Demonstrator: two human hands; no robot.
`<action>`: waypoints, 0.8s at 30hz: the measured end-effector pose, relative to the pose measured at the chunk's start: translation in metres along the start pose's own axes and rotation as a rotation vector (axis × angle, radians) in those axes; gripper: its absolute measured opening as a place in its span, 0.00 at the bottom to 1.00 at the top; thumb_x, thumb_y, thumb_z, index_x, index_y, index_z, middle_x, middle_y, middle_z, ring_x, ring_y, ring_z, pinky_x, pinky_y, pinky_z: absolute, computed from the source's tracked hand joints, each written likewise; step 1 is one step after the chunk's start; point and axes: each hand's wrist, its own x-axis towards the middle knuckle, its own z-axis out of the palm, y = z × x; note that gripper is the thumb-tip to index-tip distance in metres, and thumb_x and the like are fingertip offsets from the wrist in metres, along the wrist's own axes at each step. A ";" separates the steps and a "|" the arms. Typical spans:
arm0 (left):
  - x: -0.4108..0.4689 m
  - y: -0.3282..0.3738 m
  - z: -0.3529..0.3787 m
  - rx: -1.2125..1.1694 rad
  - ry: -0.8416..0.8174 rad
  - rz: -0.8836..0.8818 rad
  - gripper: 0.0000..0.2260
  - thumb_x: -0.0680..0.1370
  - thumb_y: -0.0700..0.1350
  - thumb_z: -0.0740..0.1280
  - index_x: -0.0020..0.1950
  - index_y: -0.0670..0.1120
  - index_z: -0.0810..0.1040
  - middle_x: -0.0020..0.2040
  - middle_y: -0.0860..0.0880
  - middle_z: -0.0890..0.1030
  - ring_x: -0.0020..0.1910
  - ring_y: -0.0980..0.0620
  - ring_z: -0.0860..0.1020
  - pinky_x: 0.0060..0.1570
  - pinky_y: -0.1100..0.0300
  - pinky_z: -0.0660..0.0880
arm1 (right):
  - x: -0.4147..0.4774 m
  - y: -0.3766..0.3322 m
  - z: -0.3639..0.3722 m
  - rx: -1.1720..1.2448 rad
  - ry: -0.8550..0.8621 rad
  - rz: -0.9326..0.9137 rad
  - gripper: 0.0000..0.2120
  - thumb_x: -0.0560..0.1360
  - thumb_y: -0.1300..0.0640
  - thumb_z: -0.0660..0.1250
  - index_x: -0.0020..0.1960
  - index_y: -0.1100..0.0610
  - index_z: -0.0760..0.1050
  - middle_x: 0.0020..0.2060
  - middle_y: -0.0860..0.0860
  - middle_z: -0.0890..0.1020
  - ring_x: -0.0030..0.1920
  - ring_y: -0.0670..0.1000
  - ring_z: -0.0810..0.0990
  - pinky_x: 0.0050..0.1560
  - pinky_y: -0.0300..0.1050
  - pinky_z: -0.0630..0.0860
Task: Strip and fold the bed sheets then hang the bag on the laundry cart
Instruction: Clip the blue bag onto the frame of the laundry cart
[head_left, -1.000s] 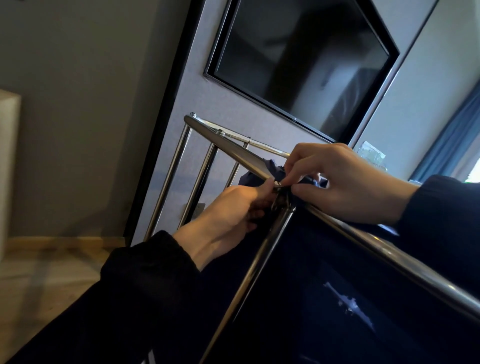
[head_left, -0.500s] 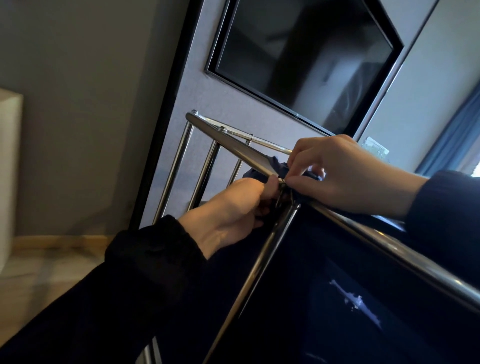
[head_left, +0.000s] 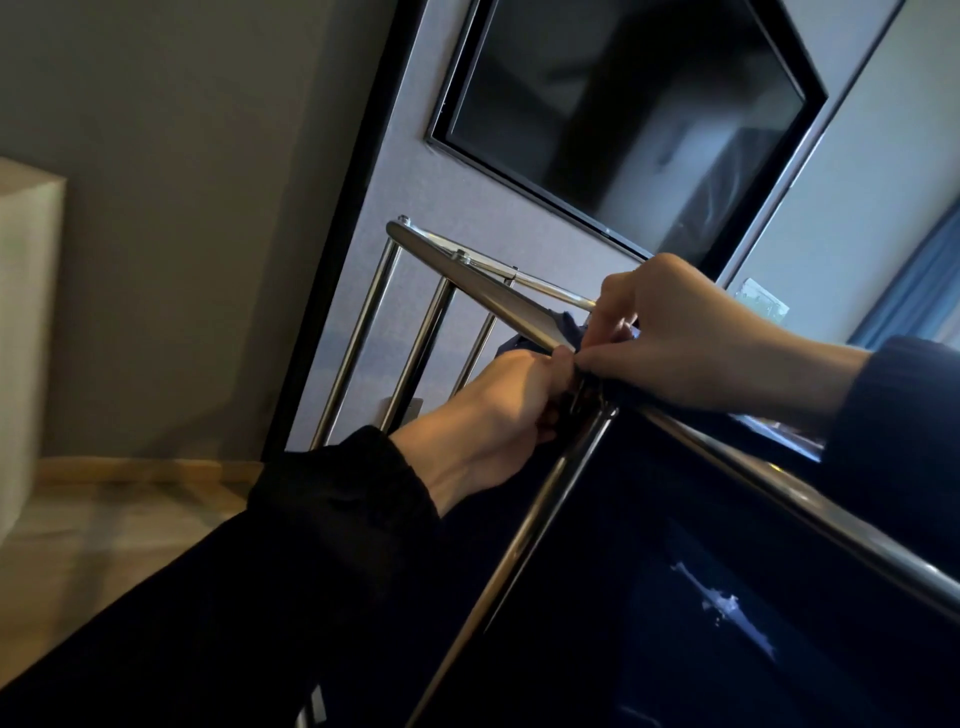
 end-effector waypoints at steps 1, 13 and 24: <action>0.000 0.000 0.000 -0.022 -0.015 -0.008 0.14 0.83 0.43 0.54 0.41 0.44 0.73 0.31 0.52 0.76 0.32 0.56 0.73 0.39 0.60 0.69 | 0.001 0.000 -0.001 0.004 -0.027 0.006 0.07 0.68 0.57 0.72 0.31 0.52 0.80 0.31 0.49 0.80 0.35 0.45 0.77 0.38 0.43 0.74; 0.004 -0.014 -0.001 0.059 -0.006 0.085 0.19 0.80 0.57 0.56 0.57 0.42 0.73 0.44 0.42 0.71 0.38 0.51 0.69 0.42 0.56 0.66 | -0.014 0.019 -0.025 -0.023 -0.180 -0.060 0.15 0.63 0.44 0.69 0.48 0.46 0.83 0.44 0.43 0.82 0.45 0.43 0.80 0.52 0.50 0.78; 0.001 -0.040 0.005 0.261 0.325 0.576 0.06 0.77 0.52 0.66 0.42 0.54 0.77 0.33 0.55 0.79 0.32 0.59 0.76 0.33 0.62 0.71 | -0.013 0.039 -0.003 0.012 0.055 -0.358 0.10 0.67 0.56 0.69 0.45 0.58 0.85 0.38 0.48 0.80 0.39 0.47 0.77 0.43 0.39 0.72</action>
